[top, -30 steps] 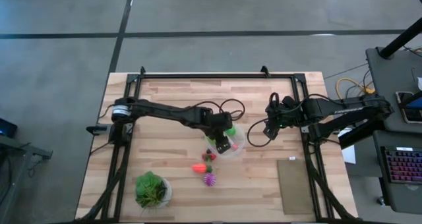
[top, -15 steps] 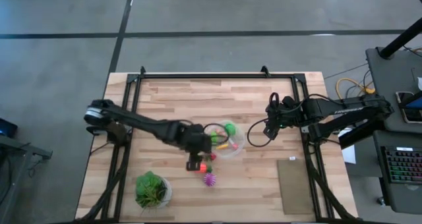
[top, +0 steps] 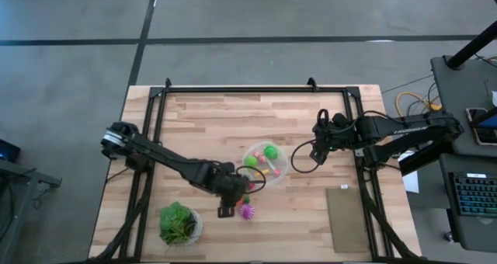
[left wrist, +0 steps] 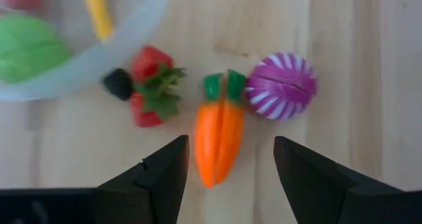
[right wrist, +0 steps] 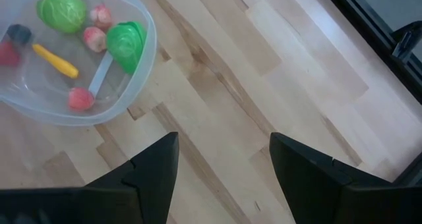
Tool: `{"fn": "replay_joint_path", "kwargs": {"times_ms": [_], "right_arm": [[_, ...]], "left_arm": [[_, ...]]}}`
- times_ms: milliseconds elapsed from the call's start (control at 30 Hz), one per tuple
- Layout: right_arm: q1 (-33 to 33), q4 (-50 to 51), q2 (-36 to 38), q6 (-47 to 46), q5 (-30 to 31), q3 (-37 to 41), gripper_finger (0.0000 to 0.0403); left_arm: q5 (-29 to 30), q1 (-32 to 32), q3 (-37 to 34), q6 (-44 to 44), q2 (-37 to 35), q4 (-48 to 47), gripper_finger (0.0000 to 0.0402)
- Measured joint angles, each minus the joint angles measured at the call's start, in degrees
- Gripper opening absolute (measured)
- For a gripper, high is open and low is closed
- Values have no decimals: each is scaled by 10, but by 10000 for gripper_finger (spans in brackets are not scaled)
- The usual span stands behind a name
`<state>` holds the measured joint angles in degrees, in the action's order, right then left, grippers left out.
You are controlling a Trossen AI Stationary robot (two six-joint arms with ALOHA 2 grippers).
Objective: Pick and placing Produce into tupperware
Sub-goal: Put the orange carrot into the transparent bin
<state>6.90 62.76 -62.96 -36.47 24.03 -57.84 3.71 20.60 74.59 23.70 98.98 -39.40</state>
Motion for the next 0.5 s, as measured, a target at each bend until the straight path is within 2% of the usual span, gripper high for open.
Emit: {"fn": "replay_joint_path", "kwargs": {"times_ms": [333, 500], "right_arm": [[0, 3, 0, 1, -2, 0, 231], [0, 4, 0, 4, -2, 0, 231]], "left_arm": [[1, 16, 2, 5, 51, 15, 208], [39, 16, 3, 26, 59, 15, 208]]}}
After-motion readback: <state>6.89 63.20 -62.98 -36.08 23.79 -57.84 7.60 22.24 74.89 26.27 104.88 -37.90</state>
